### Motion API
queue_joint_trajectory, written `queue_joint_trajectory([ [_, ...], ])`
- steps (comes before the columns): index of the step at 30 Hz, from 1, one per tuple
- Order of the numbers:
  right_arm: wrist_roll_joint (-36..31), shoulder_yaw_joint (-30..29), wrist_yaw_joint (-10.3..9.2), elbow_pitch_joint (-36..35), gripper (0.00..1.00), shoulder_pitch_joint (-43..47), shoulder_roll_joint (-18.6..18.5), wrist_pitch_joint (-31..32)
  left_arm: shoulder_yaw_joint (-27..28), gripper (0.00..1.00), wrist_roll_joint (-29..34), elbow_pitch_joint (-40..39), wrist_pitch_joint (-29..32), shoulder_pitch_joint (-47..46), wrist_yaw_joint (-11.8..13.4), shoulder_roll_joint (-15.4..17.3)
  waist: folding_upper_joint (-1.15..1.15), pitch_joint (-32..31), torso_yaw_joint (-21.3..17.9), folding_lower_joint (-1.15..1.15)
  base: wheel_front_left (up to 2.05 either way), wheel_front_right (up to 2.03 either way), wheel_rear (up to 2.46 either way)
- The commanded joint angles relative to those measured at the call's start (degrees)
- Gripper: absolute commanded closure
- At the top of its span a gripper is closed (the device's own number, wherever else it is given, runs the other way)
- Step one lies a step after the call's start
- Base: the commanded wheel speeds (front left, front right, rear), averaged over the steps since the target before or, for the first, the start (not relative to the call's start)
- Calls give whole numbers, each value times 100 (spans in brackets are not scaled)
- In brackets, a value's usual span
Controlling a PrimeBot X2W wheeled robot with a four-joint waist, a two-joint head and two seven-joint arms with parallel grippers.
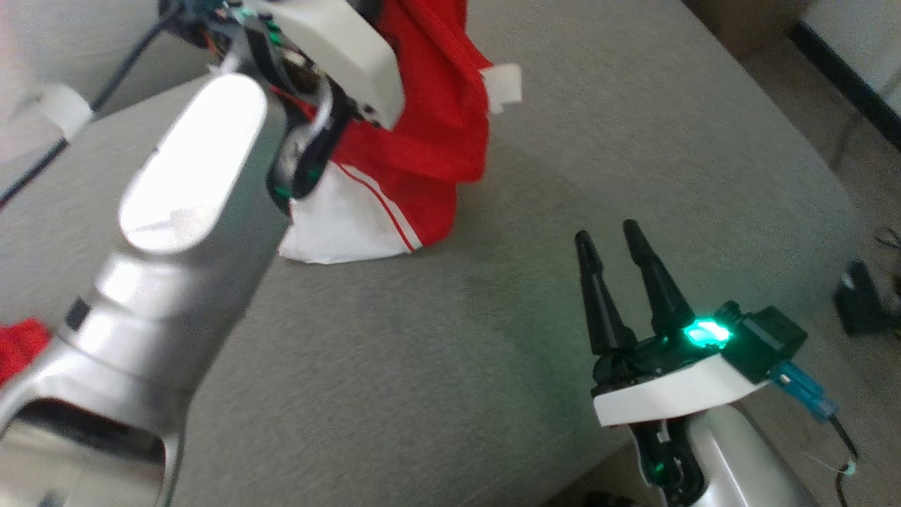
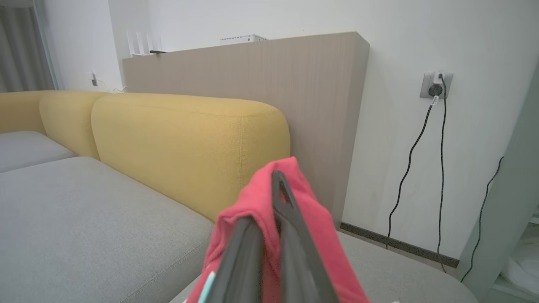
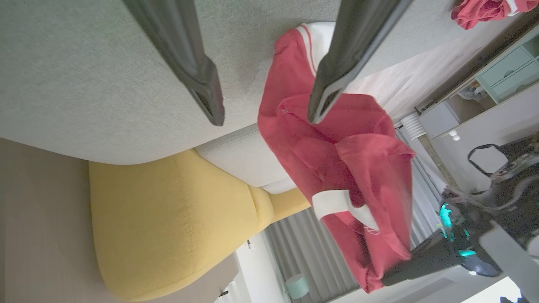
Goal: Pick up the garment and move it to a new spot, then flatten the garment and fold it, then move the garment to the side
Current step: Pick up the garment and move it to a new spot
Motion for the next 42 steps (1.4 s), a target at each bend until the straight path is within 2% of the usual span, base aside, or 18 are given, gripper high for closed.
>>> queue_joint_trajectory([
  [1,69,190,-4,-230,0,-217,-23,-61,156,100,109,51,-74,-460,-41,198,0,337,-501,-1,0,0,0],
  [3,123,221,-4,-271,0,-201,-23,-61,136,100,154,490,-129,-681,-112,163,0,413,-585,-1,0,0,0],
  [4,144,220,-4,-301,0,-194,-23,-61,204,3,102,731,-196,-786,-94,85,0,454,-598,-1,0,0,0],
  [5,160,222,-4,-333,0,-191,-23,-61,288,0,23,963,-299,-888,-99,-9,0,489,-609,-1,0,0,0],
  [9,208,233,-4,-420,0,-183,-23,-61,320,0,30,1722,-756,-1281,-277,-188,0,585,-626,-1,0,0,0],
  [15,160,258,-4,-344,0,-211,-23,-61,77,0,-21,2286,-955,-1389,-578,-264,0,543,-478,-1,0,0,0],
  [19,70,207,-4,-290,0,-240,-23,-61,-209,0,-116,2456,-758,-1321,-663,-285,0,466,-244,-1,0,0,0],
  [24,95,230,-4,-296,0,-320,-23,-61,-896,0,-336,2399,-53,-1175,-689,-269,0,446,-132,-1,0,0,0],
  [28,144,263,-4,-284,0,-322,-23,-61,-1666,0,-698,2120,691,-1004,-691,44,0,414,-115,-1,0,0,0],
  [32,173,217,-4,-263,0,-324,-23,-61,-2439,0,-1022,1692,1291,-885,-692,541,0,341,-44,-1,0,0,0],
  [36,133,145,-4,-251,0,-314,-23,-61,-2803,0,-1298,1351,1364,-901,-692,920,0,275,85,-1,0,0,0],
  [42,63,25,-4,-217,0,-309,-23,-61,-3204,0,-1494,1068,1391,-954,-693,1171,0,186,338,-1,0,0,0],
])
